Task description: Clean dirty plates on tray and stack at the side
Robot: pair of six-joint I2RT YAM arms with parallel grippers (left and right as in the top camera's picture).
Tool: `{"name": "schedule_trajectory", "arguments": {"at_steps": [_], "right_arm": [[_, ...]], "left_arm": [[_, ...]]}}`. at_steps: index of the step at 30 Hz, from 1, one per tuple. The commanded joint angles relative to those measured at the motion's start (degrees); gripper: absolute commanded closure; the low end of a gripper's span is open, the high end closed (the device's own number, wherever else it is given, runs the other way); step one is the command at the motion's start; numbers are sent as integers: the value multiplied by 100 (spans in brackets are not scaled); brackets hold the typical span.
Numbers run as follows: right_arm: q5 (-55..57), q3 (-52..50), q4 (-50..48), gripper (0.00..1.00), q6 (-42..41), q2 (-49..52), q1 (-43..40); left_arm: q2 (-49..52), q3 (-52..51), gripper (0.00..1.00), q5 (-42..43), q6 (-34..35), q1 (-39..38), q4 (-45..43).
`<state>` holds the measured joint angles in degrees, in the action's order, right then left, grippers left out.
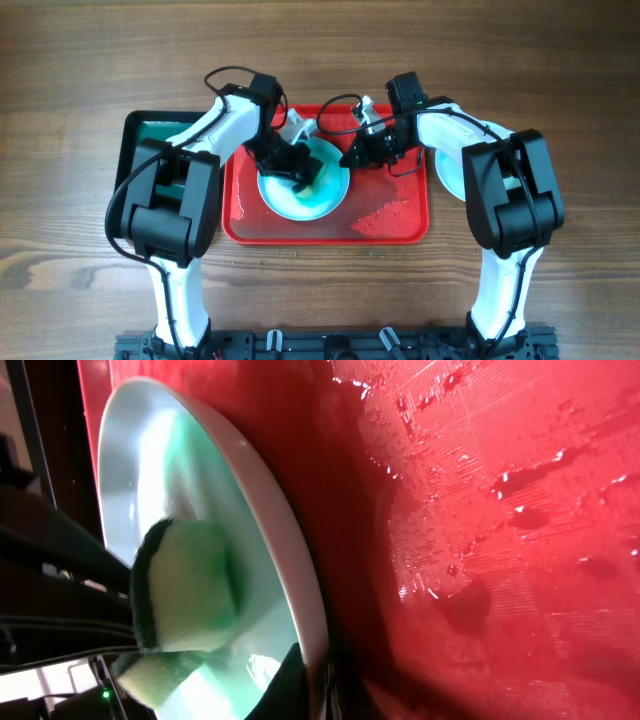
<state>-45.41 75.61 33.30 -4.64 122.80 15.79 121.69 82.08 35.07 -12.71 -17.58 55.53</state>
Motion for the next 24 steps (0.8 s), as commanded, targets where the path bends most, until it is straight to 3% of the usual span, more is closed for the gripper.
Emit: {"name": "schedule_trajectory", "arguments": {"at_steps": [1, 5, 11, 14, 16, 24], "right_arm": [[-433, -2, -7, 96, -7, 59, 15], [-433, 0, -2, 96, -7, 59, 15], [-389, -2, 17, 96, -9, 59, 15], [-387, -2, 17, 96, -13, 59, 15], [-168, -2, 39, 96, -256, 59, 15], [522, -2, 306, 96, -608, 59, 15]], "left_arm": [[144, -44, 96, 291, 645, -90, -831], [144, -44, 96, -256, 1523, -90, -1904], [144, -44, 96, -3987, 3263, -90, -1965], [144, -44, 96, -5071, 4030, -85, -1355], [144, -44, 96, -4878, 4321, -17, -693], [109, 422, 96, -4098, 4142, 120, 472]]}}
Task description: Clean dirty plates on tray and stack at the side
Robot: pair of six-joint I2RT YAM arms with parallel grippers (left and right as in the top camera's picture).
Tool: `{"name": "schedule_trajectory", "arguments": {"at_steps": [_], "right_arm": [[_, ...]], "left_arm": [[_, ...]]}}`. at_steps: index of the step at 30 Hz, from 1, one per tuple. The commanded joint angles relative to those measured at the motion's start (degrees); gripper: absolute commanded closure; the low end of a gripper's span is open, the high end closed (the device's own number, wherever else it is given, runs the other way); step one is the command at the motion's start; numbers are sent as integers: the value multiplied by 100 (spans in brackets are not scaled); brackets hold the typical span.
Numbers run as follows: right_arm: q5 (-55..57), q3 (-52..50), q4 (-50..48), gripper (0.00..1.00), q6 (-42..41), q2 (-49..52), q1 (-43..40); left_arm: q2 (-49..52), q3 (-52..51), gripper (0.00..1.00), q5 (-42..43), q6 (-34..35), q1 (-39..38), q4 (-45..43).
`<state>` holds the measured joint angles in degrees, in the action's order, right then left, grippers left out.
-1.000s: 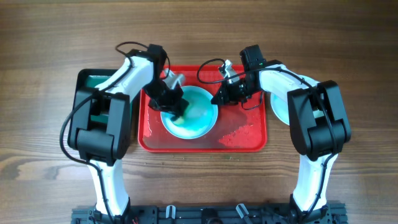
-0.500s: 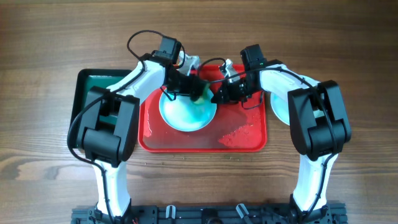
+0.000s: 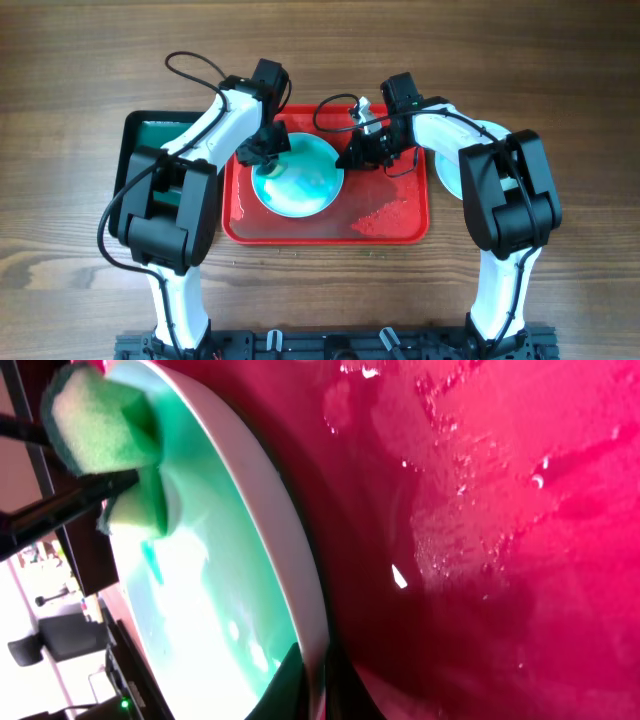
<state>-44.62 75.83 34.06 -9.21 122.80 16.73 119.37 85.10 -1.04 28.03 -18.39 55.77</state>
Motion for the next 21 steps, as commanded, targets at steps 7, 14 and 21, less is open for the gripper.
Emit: {"name": "schedule_trajectory", "arguments": {"at_steps": [7, 14, 21], "right_arm": [[616, -22, 557, 96, -162, 55, -79], [1674, -22, 1287, 96, -321, -525, -79], [3576, -22, 1659, 96, -911, -2389, -79]], "left_arm": [[-33, 1808, 96, 811, -688, 402, 1480], [-396, 2214, 96, 807, -704, 664, 1589], [-387, 2201, 96, 807, -704, 669, 1499]]}}
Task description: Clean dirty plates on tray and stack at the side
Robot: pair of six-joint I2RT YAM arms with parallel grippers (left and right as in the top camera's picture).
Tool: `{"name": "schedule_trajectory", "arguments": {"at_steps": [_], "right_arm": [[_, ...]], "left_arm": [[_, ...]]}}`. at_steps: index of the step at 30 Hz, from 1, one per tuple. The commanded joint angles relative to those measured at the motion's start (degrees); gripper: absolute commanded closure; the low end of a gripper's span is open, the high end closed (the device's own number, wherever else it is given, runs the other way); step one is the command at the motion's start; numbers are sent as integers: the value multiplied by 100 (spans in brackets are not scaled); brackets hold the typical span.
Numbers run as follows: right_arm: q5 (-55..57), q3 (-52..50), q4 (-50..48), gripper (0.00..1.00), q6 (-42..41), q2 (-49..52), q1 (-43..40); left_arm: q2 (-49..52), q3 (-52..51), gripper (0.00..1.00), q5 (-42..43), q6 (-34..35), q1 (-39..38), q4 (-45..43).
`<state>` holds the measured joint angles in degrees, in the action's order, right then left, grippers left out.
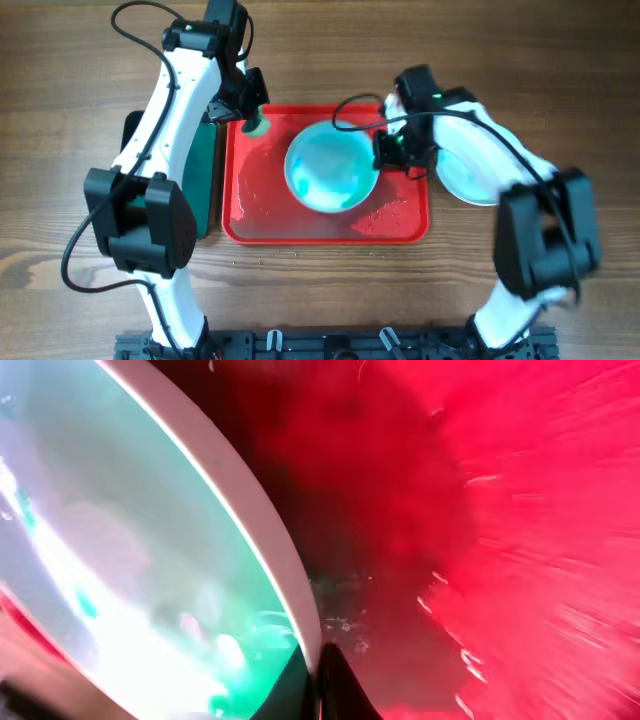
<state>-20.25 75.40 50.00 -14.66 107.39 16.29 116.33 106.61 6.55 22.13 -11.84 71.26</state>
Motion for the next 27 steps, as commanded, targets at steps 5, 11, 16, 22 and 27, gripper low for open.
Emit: {"name": "schedule_trajectory", "arguments": {"at_steps": [5, 11, 16, 22, 27], "right_arm": [[3222, 22, 442, 96, -822, -1989, 251], [5337, 22, 887, 96, -1462, -2413, 1266], [6776, 22, 1073, 96, -1749, -2409, 2177], [8356, 22, 1078, 96, -1742, -2409, 3123], [9621, 22, 1088, 96, -1528, -2409, 3659]], "left_arm": [[-83, 48, 96, 48, -87, 11, -118], [-83, 48, 96, 48, -70, 11, -142], [-83, 42, 96, 48, -70, 11, -142], [-83, 33, 96, 48, -70, 11, -175], [-83, 33, 96, 48, -70, 11, -181]]}}
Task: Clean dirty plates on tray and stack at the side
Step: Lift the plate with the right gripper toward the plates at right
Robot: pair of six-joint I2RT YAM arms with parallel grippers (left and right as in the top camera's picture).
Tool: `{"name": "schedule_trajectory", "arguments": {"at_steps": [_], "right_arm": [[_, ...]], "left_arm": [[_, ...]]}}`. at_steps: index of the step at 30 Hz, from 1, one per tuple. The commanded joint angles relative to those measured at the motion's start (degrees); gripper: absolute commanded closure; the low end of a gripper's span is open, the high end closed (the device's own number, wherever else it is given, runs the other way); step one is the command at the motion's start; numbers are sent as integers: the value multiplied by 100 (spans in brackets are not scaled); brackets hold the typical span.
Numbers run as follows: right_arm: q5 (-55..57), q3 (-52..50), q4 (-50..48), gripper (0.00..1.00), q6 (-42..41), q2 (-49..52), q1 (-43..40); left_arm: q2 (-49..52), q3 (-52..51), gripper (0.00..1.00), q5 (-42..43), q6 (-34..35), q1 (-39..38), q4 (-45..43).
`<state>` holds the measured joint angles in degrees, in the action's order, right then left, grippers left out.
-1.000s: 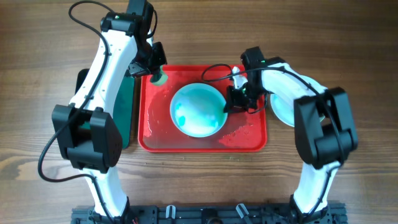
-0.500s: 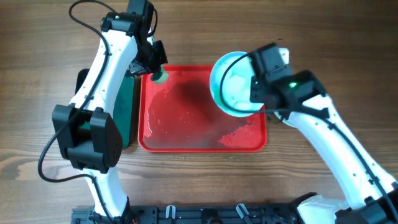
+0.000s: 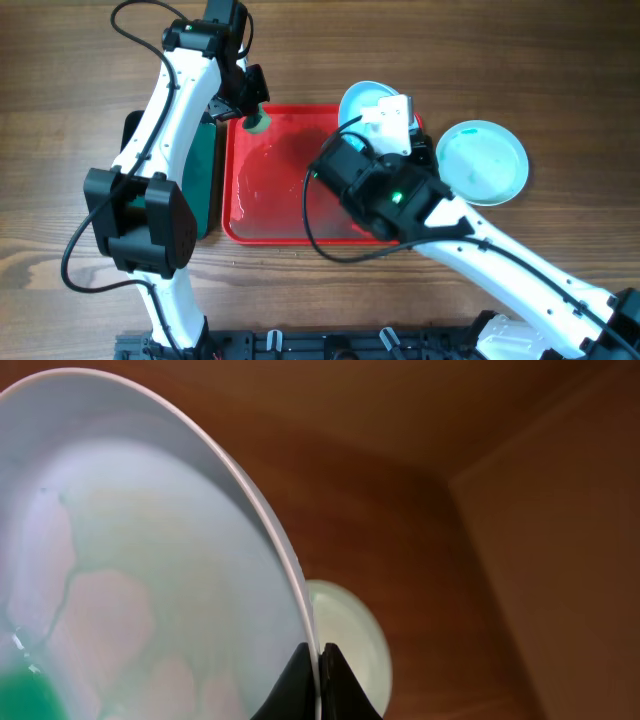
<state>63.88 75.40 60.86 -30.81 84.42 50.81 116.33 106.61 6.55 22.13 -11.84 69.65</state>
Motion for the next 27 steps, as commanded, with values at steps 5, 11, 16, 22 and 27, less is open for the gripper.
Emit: {"name": "schedule_trajectory", "arguments": {"at_steps": [5, 11, 16, 22, 27], "right_arm": [[2140, 22, -22, 96, 671, -111, 568], [2315, 22, -339, 96, 1023, -111, 787], [2319, 22, -413, 96, 1510, -114, 787], [2317, 22, -774, 96, 1532, -114, 785], [2312, 22, -817, 96, 1526, -114, 785]], "left_arm": [[-83, 33, 96, 48, -70, 11, -20], [-83, 33, 96, 48, -70, 7, -20], [-81, 33, 96, 46, -72, 7, -20], [-81, 33, 96, 48, -72, 11, -15], [-83, 33, 96, 46, -72, 11, -15]]}}
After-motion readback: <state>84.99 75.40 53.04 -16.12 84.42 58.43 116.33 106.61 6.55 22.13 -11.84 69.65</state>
